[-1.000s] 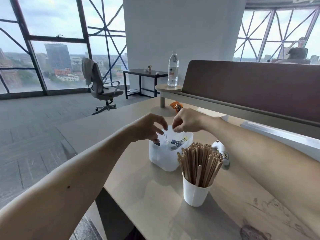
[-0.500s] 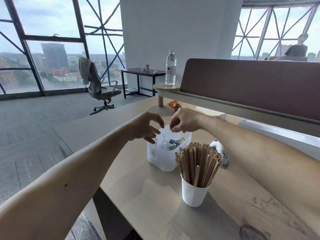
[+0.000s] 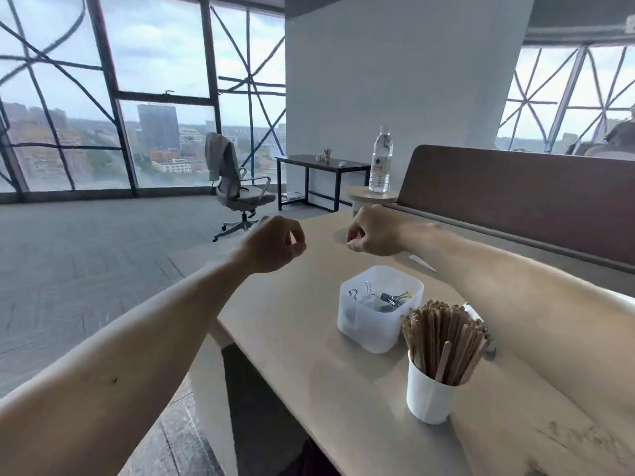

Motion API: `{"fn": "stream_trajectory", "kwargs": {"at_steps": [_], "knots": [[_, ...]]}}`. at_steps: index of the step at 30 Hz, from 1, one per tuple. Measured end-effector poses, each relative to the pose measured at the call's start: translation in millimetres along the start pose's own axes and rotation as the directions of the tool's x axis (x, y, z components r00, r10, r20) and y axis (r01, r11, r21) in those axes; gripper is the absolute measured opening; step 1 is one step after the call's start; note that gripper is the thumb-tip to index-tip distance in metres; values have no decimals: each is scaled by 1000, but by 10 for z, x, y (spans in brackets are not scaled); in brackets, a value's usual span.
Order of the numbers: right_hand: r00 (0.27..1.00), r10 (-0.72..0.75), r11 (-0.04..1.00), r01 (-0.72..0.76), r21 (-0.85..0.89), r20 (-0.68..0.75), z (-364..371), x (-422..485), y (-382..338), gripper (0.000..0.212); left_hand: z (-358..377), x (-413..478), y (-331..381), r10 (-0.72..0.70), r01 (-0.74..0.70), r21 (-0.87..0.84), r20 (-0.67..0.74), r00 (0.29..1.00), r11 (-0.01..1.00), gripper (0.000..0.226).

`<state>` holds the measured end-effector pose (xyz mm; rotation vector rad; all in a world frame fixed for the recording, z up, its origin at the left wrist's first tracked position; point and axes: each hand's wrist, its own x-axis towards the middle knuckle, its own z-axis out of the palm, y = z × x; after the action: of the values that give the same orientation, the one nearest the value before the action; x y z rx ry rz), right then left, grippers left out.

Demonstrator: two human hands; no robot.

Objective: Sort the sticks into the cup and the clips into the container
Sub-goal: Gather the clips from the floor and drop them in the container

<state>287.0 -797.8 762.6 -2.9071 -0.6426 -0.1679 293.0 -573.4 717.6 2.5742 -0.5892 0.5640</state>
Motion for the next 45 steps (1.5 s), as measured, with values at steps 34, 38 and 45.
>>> {"fn": "stream_trajectory", "kwargs": {"at_steps": [34, 38, 45], "knots": [[774, -413, 899, 432, 75, 480, 3545, -1672, -4716, 22, -1048, -6932, -2003, -844, 765, 356, 213, 492, 536, 15], [762, -370, 919, 384, 90, 531, 4141, -2035, -4713, 19, -700, -7503, -2096, -861, 782, 362, 258, 439, 508, 16], [742, -306, 949, 289, 127, 597, 5256, -2163, -4467, 20, 147, -7994, -2572, -864, 763, 434, 388, 321, 478, 28]]}}
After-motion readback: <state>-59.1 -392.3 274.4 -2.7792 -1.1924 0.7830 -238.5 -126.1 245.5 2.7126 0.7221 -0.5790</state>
